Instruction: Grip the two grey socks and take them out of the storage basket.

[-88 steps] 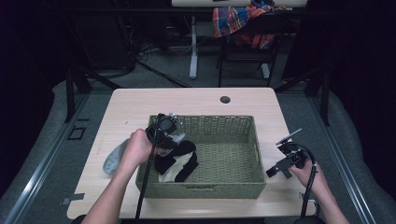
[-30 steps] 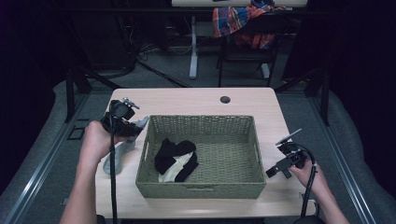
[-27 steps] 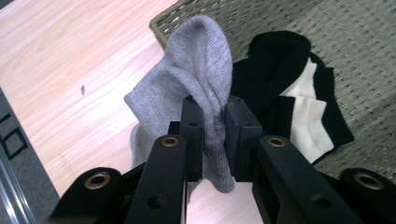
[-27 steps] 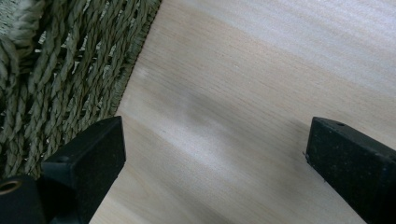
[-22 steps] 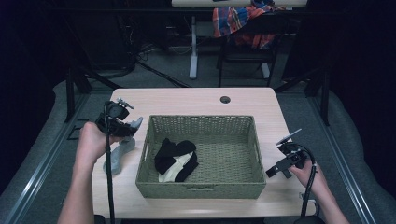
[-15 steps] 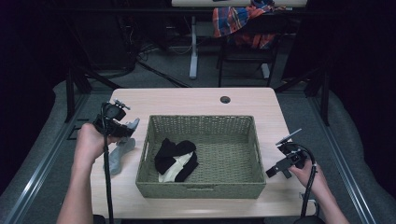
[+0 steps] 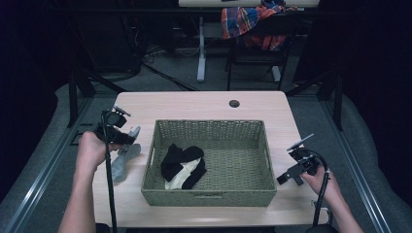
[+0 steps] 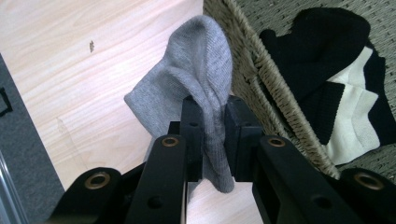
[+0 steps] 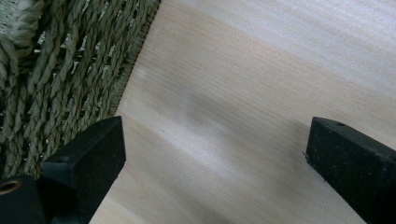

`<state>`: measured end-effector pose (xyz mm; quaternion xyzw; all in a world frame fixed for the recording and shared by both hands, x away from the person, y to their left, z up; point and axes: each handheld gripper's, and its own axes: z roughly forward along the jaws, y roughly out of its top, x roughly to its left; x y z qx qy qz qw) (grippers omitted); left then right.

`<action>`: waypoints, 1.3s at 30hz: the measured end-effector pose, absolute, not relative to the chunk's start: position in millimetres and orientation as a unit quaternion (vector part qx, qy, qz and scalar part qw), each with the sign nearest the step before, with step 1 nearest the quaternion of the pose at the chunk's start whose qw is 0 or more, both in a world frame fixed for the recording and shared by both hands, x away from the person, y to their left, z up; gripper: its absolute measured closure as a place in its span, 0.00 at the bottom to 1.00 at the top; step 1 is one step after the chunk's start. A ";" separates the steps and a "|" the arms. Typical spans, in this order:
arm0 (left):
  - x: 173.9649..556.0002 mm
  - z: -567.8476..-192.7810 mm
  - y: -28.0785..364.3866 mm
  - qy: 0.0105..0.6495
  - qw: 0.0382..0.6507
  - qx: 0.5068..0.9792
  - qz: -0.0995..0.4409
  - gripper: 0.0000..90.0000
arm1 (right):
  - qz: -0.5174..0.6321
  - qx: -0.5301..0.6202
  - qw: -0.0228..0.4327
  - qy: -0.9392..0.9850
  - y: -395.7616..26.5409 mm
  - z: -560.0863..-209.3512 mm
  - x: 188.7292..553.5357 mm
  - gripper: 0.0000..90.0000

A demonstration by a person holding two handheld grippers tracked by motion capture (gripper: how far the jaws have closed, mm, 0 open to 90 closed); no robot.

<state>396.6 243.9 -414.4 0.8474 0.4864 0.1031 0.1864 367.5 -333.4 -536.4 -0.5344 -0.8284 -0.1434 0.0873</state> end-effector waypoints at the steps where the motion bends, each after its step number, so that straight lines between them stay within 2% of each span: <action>1: 396.9 -415.1 244.2 0.486 0.186 0.848 0.103 0.88 | -0.143 -0.534 0.087 -0.829 -333.4 -536.2 367.5 0.05; 16: 403.8 -435.9 253.8 0.507 0.169 0.840 0.091 0.88 | -0.144 -0.534 0.087 -0.829 -333.4 -535.9 367.3 0.05; 31: 417.4 -480.0 265.6 0.539 0.139 0.828 0.059 0.87 | -0.143 -0.534 0.089 -0.829 -332.8 -536.4 367.6 0.05; 35: 421.5 -492.7 268.0 0.547 0.130 0.825 0.049 0.86 | -0.142 -0.534 0.089 -0.829 -332.8 -536.4 367.7 0.05; 39: 424.7 -501.5 269.1 0.552 0.123 0.824 0.036 0.79 | -0.143 -0.534 0.089 -0.829 -332.9 -536.7 367.8 0.05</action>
